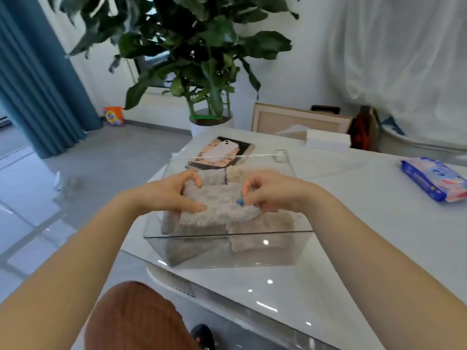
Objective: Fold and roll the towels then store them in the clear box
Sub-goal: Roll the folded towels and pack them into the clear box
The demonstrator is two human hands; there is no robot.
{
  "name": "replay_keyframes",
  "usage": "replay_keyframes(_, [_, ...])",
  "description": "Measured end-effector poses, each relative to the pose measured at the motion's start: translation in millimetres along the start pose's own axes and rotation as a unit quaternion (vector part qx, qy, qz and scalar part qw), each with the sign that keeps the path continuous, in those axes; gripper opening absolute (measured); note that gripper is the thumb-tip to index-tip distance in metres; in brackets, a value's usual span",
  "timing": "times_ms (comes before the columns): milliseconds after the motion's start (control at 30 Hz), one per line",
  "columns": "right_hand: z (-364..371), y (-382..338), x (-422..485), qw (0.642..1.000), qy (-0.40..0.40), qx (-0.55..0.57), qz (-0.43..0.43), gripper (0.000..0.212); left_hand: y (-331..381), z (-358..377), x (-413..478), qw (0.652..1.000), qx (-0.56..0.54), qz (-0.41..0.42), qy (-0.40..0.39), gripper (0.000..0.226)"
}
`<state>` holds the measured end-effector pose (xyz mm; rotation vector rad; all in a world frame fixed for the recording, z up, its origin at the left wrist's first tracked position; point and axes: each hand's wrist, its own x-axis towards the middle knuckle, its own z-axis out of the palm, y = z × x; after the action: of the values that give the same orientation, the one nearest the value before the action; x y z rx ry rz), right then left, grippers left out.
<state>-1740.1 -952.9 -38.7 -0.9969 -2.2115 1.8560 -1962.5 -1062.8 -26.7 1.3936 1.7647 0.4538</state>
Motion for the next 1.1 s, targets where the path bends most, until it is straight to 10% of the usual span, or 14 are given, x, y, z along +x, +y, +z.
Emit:
replay_keyframes(133, [40, -6, 41, 0.991, -0.035, -0.112, 0.065, 0.04, -25, -13, 9, 0.956, 0.277, -0.065, -0.074, 0.05])
replay_keyframes(233, [61, -8, 57, 0.97, -0.062, -0.228, 0.063, 0.016, -26, -5, 21, 0.911, 0.397, -0.068, -0.09, 0.033])
replay_keyframes(400, [79, 13, 80, 0.876, -0.014, -0.481, -0.036, 0.019, -43, 14, 27, 0.787, 0.617, 0.024, -0.01, 0.037])
replay_keyframes(600, [72, 21, 81, 0.835, -0.081, -0.544, 0.026, 0.04, -55, 22, 32, 0.788, 0.615, 0.013, -0.035, 0.04])
replay_keyframes(833, [68, 25, 80, 0.843, 0.033, -0.531, -0.081, 0.025, -60, 14, 33, 0.789, 0.608, 0.025, 0.087, 0.029])
replay_keyframes(967, [58, 23, 71, 0.908, -0.084, -0.411, -0.025, 0.032, -56, 24, 40, 0.778, 0.627, -0.032, 0.018, 0.041])
replay_keyframes(1100, [11, 10, 44, 0.967, -0.038, -0.251, -0.017, 0.024, -44, 9, 37, 0.822, 0.562, -0.06, -0.062, 0.064])
